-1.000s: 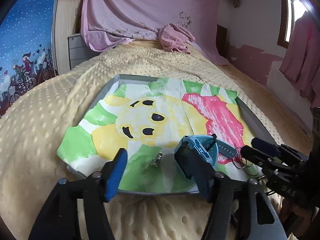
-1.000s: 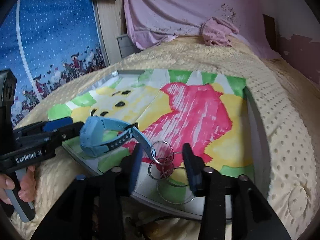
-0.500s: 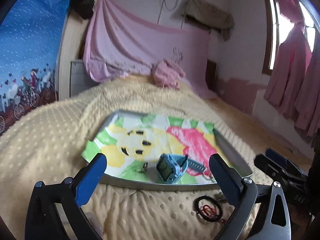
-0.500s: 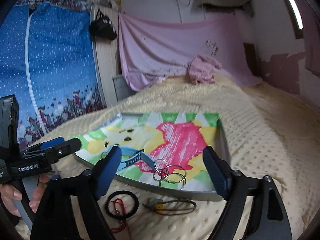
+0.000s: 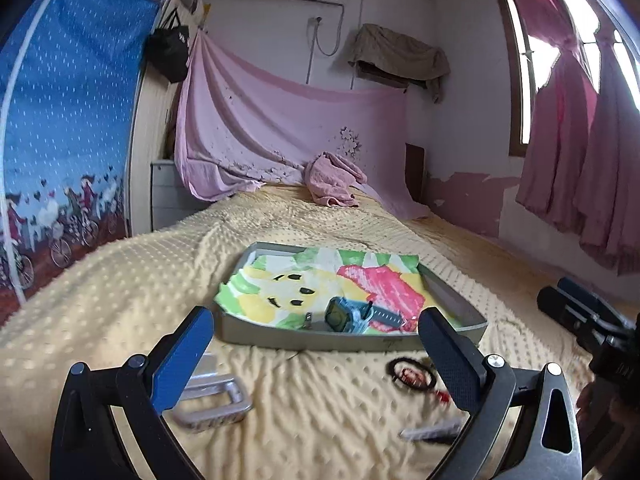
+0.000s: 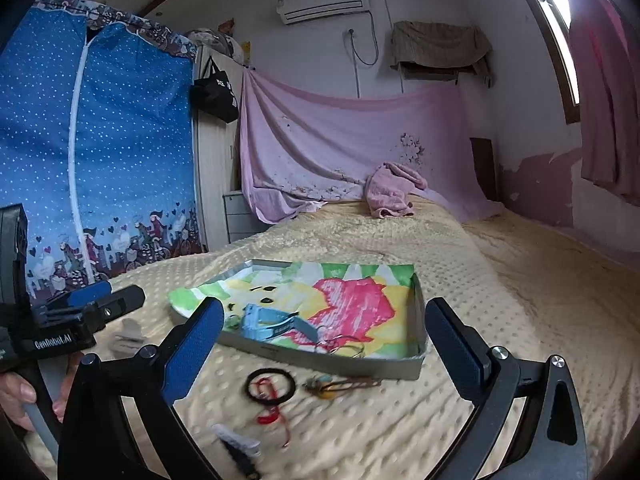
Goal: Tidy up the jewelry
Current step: 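Move the left tool toward the silver hair claw clip, then grasp the silver claw clip with the left tool while the right tool grasps the white hair clip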
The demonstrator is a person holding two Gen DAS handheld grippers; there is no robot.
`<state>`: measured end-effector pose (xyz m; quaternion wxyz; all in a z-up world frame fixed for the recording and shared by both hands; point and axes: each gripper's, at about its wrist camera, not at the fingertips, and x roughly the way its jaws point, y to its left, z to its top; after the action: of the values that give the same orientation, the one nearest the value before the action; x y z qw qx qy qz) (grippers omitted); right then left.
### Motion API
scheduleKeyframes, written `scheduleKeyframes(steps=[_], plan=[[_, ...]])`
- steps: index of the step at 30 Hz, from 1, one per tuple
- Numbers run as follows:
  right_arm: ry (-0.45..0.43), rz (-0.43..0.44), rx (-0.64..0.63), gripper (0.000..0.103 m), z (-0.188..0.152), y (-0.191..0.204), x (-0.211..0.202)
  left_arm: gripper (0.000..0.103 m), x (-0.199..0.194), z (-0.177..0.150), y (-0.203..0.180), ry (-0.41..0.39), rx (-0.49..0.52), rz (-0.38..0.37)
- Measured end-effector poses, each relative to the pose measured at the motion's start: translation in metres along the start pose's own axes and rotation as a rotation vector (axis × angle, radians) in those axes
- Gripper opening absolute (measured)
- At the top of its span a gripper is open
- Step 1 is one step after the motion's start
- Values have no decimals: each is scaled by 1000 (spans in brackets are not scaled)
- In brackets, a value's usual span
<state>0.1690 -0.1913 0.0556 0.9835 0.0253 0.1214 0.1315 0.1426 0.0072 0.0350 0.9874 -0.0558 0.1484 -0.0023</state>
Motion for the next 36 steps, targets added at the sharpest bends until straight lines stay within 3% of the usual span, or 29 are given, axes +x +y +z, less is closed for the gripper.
scheduleKeyframes(steps=[13, 24, 36], plan=[[29, 25, -42, 99, -25, 33, -28, 103, -35, -18, 28, 25, 44, 55], [203, 83, -111, 99, -61, 50, -2, 103, 5, -39, 55, 233, -8, 98], [429, 108, -36, 95, -88, 43, 48, 103, 41, -40, 65, 303, -45, 142]])
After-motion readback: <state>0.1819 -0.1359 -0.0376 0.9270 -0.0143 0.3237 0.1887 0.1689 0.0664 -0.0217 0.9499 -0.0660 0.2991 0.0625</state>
